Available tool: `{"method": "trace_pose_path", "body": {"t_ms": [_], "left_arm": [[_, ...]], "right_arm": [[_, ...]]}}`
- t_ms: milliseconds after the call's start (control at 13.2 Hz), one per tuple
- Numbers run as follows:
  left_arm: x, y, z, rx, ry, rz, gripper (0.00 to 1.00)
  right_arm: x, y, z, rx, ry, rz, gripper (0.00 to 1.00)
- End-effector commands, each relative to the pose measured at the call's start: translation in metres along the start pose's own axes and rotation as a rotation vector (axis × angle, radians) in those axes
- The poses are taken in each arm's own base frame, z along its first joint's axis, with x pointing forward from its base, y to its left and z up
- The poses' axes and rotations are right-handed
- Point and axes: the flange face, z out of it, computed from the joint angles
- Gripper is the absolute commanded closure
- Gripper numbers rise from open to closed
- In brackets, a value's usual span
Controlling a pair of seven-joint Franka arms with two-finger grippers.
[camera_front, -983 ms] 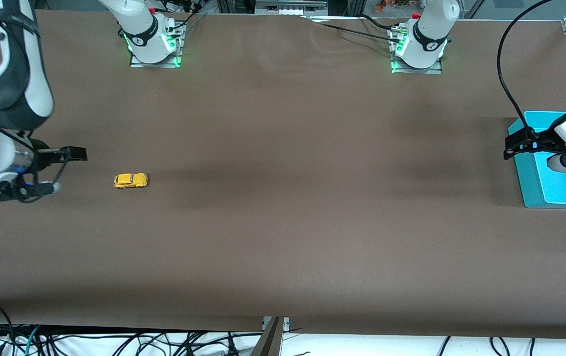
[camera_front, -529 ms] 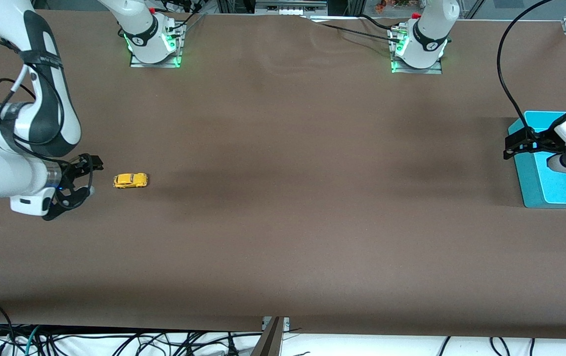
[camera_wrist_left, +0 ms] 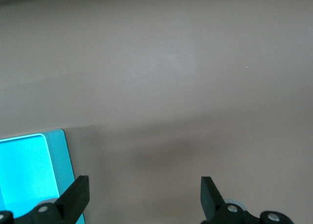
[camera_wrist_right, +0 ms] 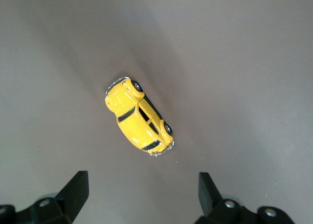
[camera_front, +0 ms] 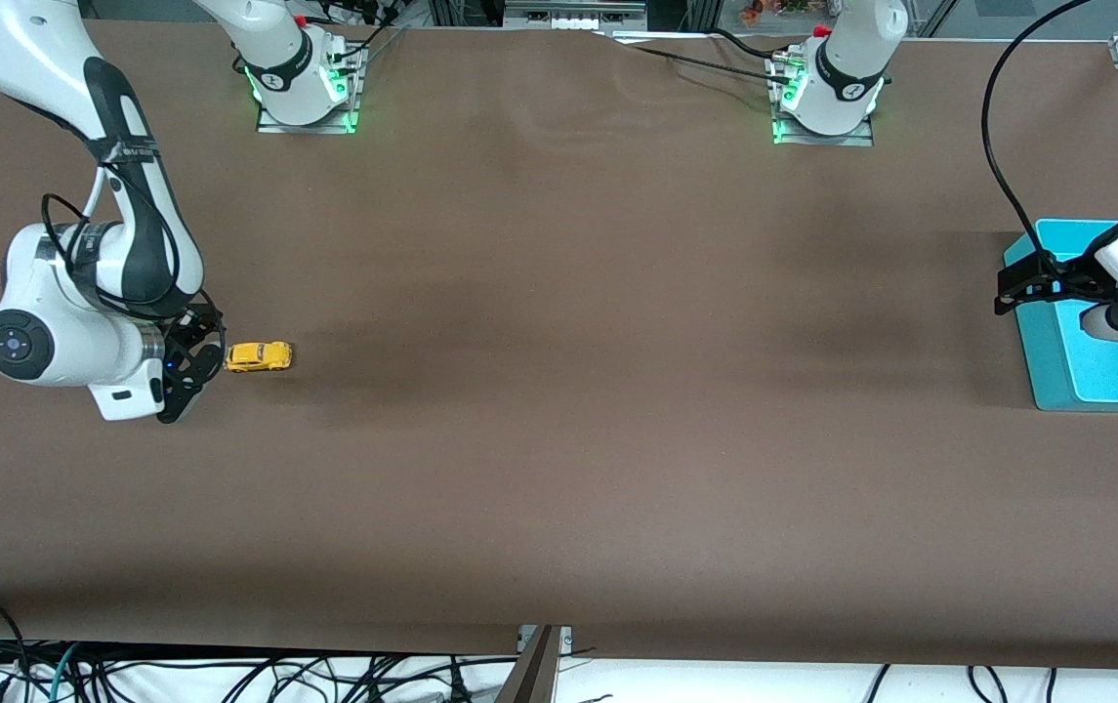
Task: Wind and store yellow beetle car
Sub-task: 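Close the right gripper on the yellow car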
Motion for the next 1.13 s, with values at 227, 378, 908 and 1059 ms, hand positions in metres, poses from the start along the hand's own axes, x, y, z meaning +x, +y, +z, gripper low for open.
{"method": "trace_pose_path", "body": {"t_ms": [227, 378, 908, 1059], "left_arm": [[-0.002, 0.0, -0.002, -0.02, 0.01, 0.011, 0.0], [-0.002, 0.0, -0.002, -0.02, 0.01, 0.012, 0.0], [-0.002, 0.0, -0.002, -0.02, 0.01, 0.012, 0.0], [-0.002, -0.001, -0.002, -0.02, 0.01, 0.011, 0.0]], "right_arm": [[-0.003, -0.019, 0.046, -0.065, 0.038, -0.183, 0.01], [0.0, -0.023, 0.057, -0.098, 0.052, -0.258, 0.01], [0.009, -0.037, 0.077, -0.162, 0.074, -0.384, 0.01], [0.008, -0.039, 0.078, -0.164, 0.073, -0.41, 0.03]]}}
